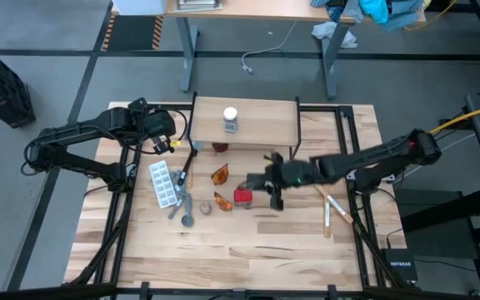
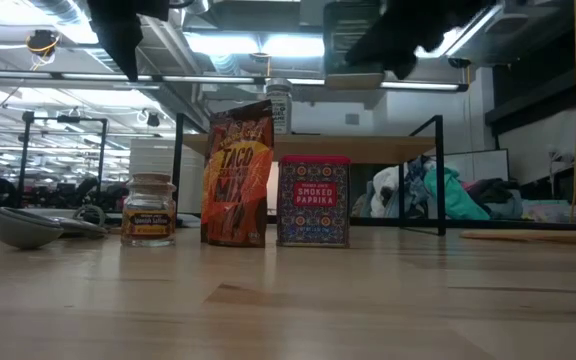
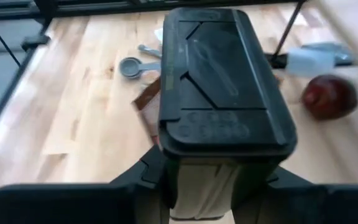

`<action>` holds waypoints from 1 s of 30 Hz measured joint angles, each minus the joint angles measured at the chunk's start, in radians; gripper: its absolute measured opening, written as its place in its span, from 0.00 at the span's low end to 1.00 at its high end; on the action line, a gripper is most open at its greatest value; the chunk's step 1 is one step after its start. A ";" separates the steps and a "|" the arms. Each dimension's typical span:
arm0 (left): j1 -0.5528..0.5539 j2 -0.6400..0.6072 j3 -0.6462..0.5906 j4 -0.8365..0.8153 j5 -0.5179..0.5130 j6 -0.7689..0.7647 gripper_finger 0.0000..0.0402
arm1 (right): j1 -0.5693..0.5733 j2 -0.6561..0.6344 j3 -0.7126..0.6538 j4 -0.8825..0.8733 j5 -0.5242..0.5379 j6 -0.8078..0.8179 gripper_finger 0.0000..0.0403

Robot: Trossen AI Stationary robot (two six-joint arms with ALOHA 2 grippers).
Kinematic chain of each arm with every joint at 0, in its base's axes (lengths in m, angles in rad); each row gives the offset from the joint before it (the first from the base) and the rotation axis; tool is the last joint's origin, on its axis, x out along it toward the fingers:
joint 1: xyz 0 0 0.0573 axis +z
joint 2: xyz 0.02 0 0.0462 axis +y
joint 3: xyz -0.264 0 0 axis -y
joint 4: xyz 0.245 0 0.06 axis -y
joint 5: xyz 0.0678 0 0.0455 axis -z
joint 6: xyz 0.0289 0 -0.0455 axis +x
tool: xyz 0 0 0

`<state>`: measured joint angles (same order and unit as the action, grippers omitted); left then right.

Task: Shelf spices
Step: Remove the green seasoning can from the shelf

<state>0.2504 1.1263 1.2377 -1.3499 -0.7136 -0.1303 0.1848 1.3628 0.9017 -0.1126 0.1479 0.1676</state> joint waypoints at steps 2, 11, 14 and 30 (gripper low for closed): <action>0.000 0.000 0.000 0.000 0.000 0.000 0.01 | 0.063 0.000 -0.055 0.068 0.058 0.070 0.27; 0.000 0.000 0.000 0.002 0.000 -0.012 0.01 | 0.275 0.000 -0.318 0.384 0.369 0.281 0.27; 0.000 0.000 0.000 0.005 0.000 -0.028 0.01 | 0.298 0.000 -0.393 0.461 0.435 0.334 0.27; 0.000 0.000 0.000 0.086 0.016 -0.011 0.01 | 0.299 0.292 -0.478 0.777 0.463 0.351 0.27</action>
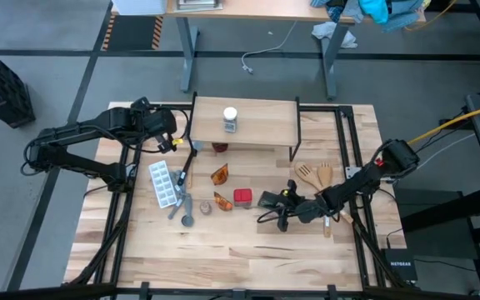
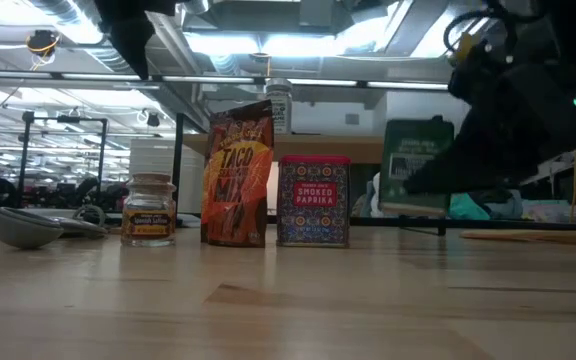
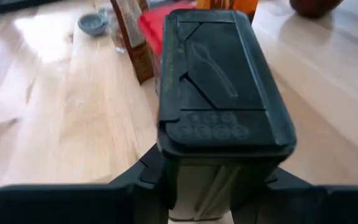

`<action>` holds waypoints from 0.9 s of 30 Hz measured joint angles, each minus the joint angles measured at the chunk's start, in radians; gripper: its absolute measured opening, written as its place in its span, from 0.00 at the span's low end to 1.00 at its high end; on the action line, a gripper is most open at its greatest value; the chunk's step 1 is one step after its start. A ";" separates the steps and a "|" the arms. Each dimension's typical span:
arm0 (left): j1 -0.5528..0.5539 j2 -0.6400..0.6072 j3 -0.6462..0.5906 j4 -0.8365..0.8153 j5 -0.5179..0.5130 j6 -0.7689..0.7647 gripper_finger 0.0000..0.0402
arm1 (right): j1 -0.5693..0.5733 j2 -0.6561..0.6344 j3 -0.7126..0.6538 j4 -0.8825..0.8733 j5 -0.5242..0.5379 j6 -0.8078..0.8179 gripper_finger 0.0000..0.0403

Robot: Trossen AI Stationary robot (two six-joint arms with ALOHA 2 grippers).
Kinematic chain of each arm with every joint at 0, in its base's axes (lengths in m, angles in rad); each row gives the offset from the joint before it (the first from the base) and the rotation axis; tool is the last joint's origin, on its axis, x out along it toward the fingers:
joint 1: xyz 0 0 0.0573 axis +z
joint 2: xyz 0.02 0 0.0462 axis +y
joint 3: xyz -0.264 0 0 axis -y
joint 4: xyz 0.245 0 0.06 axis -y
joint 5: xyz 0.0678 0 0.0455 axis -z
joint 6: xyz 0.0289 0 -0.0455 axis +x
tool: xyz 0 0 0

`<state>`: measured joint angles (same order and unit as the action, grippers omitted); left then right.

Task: Shelf spices
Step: Remove the green seasoning can from the shelf

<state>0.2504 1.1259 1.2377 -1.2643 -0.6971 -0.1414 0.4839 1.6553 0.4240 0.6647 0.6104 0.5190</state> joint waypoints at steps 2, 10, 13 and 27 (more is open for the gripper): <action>0.000 0.000 0.000 0.002 0.018 0.001 0.01 | 0.000 0.033 0.000 0.031 0.000 0.000 0.27; 0.000 0.000 0.000 0.002 0.058 -0.007 0.01 | 0.000 0.127 0.002 0.102 0.000 0.006 0.27; 0.000 0.000 0.000 0.002 0.059 -0.008 0.01 | 0.000 0.143 0.010 0.103 0.004 0.008 0.30; 0.000 0.000 0.000 0.020 0.163 0.044 0.01 | 0.000 0.132 0.040 0.094 -0.034 -0.083 0.60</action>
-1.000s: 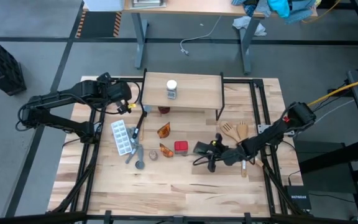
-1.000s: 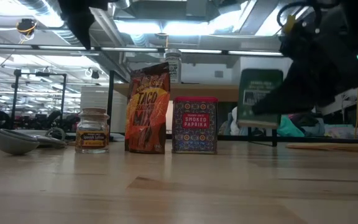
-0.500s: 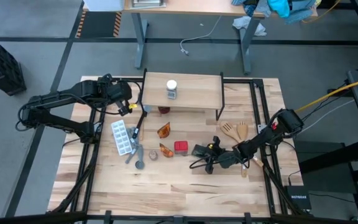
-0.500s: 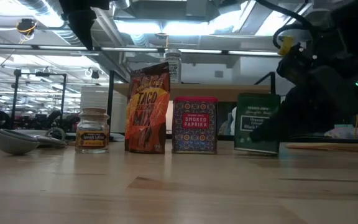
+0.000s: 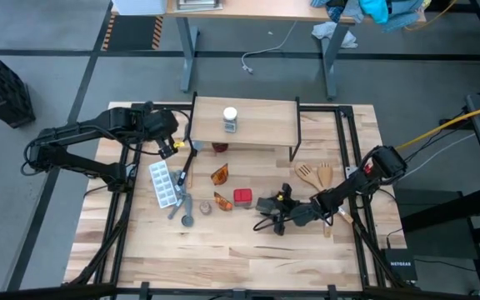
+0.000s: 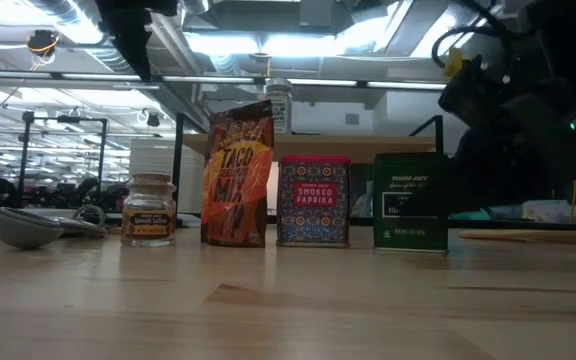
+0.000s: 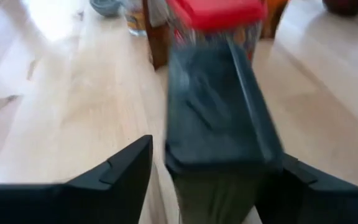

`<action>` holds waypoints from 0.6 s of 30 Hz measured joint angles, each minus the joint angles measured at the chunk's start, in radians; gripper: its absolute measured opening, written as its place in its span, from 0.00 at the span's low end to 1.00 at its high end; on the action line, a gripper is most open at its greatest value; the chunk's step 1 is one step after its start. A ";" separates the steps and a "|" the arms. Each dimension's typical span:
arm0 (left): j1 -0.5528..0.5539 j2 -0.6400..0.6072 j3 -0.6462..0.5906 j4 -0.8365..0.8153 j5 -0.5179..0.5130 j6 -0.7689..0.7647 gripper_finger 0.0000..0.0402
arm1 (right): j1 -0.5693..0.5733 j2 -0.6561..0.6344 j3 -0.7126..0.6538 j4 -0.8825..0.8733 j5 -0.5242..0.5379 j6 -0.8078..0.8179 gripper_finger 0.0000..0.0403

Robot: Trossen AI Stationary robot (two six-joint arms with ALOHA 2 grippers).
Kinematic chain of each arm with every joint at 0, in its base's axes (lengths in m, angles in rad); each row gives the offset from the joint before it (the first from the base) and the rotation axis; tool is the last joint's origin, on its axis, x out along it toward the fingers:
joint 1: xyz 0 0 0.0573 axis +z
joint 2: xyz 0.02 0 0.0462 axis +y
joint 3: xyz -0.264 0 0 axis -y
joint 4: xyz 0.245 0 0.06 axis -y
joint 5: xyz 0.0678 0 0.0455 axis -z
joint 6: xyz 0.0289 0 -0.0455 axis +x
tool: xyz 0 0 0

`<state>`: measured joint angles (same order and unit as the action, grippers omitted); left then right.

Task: Shelf spices
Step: Remove the green seasoning can from the shelf

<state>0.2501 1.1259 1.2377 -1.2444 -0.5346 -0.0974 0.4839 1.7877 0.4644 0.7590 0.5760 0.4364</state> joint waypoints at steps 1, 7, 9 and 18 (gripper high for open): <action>0.000 0.000 0.000 0.015 0.000 0.001 0.01 | 0.000 -0.012 0.000 0.000 0.000 -0.022 0.60; 0.001 0.014 0.000 0.172 0.000 0.024 0.01 | 0.000 -0.118 0.000 -0.031 0.000 -0.168 0.61; 0.001 0.024 0.000 0.225 0.000 0.051 0.01 | 0.000 -0.153 0.000 -0.075 -0.001 -0.210 0.61; 0.001 0.103 0.000 0.401 0.000 0.171 0.10 | 0.000 -0.230 0.000 -0.167 0.000 -0.234 0.61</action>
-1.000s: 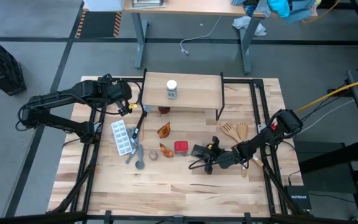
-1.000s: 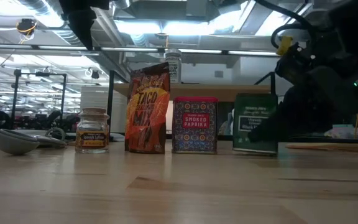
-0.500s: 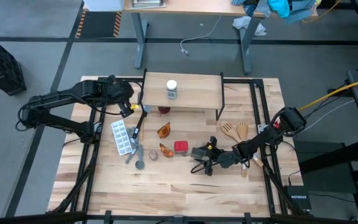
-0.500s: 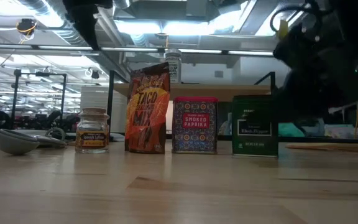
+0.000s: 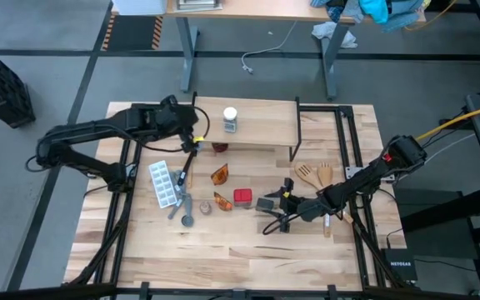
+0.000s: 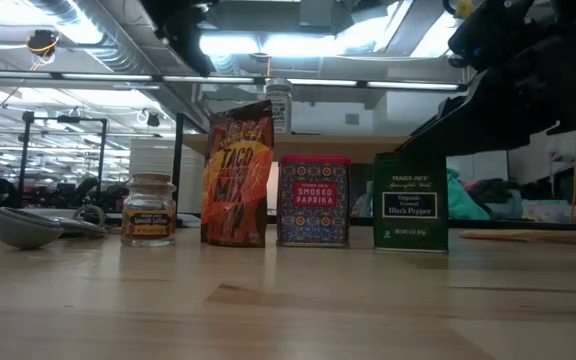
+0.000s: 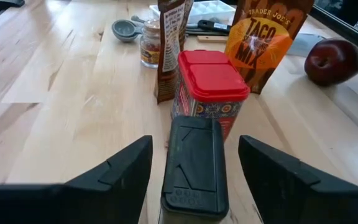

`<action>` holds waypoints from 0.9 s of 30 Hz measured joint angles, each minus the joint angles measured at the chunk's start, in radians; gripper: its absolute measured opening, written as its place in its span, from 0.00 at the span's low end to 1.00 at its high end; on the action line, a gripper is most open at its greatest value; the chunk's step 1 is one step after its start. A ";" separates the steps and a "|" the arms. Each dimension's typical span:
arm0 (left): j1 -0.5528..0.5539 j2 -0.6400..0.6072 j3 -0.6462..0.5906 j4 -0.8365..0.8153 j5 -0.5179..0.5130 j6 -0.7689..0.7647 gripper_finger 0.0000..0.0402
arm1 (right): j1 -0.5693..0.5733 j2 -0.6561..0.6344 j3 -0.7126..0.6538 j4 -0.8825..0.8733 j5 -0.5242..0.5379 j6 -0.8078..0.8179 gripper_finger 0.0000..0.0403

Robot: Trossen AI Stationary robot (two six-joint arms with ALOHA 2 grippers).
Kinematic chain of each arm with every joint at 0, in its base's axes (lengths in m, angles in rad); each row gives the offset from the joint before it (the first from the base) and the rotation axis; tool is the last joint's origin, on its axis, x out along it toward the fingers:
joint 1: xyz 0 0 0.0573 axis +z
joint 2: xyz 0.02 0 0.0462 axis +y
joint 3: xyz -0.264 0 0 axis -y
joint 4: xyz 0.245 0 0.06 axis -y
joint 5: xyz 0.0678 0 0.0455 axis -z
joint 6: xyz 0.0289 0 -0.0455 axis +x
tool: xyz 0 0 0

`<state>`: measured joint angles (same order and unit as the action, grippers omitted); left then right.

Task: Shelf spices
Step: Remove the green seasoning can from the shelf

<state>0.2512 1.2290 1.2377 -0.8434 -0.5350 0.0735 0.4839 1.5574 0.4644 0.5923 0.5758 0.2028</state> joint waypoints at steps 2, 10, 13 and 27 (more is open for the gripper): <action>0.000 0.026 0.000 0.011 -0.011 0.014 0.17 | 0.000 0.000 0.000 0.000 0.000 0.000 0.61; 0.000 0.144 0.000 0.157 -0.239 0.094 0.45 | 0.000 0.000 0.000 -0.008 0.000 -0.002 0.61; -0.001 0.169 0.000 0.238 -0.235 0.195 0.49 | 0.000 0.000 0.000 -0.024 0.000 -0.002 0.61; -0.013 0.167 0.000 0.302 -0.084 0.113 0.49 | 0.000 0.000 0.000 -0.082 0.000 -0.003 0.61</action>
<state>0.2384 1.3960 1.2377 -0.5414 -0.6194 0.1861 0.4839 1.5570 0.4641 0.5106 0.5755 0.2001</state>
